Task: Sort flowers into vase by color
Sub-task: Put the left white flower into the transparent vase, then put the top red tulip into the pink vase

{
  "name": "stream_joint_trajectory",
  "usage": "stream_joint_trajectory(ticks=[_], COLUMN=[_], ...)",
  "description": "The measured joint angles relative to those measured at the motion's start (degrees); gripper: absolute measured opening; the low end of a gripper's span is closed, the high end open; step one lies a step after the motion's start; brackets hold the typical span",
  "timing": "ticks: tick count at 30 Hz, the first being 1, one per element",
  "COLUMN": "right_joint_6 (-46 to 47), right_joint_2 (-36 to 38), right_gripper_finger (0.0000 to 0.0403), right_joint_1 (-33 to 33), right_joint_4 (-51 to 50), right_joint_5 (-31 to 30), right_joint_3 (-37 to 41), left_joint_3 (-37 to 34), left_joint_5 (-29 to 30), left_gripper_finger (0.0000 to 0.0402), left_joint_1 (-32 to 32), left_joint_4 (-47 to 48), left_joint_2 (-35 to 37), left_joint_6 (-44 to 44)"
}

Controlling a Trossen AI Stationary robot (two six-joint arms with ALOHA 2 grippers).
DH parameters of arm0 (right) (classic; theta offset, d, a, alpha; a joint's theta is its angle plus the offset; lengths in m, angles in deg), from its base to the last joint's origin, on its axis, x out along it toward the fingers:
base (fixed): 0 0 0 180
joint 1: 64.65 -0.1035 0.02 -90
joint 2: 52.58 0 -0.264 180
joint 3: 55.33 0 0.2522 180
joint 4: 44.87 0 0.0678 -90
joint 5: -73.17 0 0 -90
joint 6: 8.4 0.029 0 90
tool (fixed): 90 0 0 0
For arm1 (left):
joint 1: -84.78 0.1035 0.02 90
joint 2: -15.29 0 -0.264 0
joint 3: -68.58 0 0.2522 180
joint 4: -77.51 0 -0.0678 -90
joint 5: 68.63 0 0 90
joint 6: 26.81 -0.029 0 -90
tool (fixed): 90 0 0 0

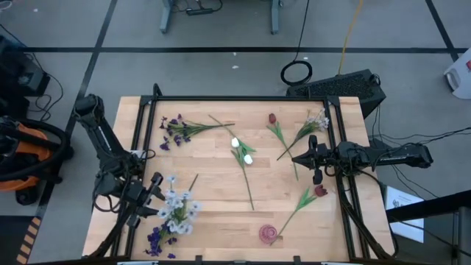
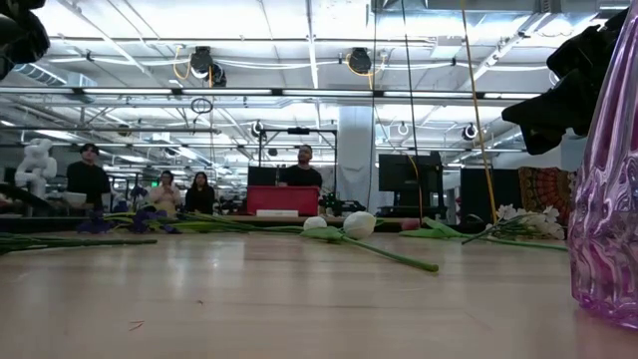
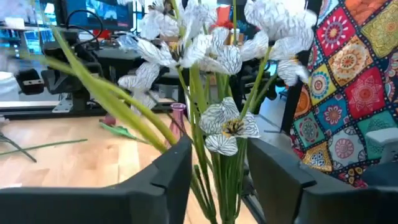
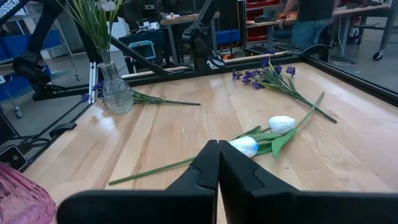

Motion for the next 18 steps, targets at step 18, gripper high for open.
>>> stream_joint_trajectory(ticks=[18], right_joint_6=[0.0], right_joint_2=[-0.01], right_gripper_finger=[0.0], right_joint_1=[0.0], right_joint_4=[-0.01], right_joint_5=[0.0], right_joint_3=[0.0], left_joint_3=[0.1], left_joint_5=[15.33], left_gripper_finger=[0.0179], left_joint_1=[0.45], left_joint_4=[32.15], left_joint_2=[19.87], left_joint_6=[11.38])
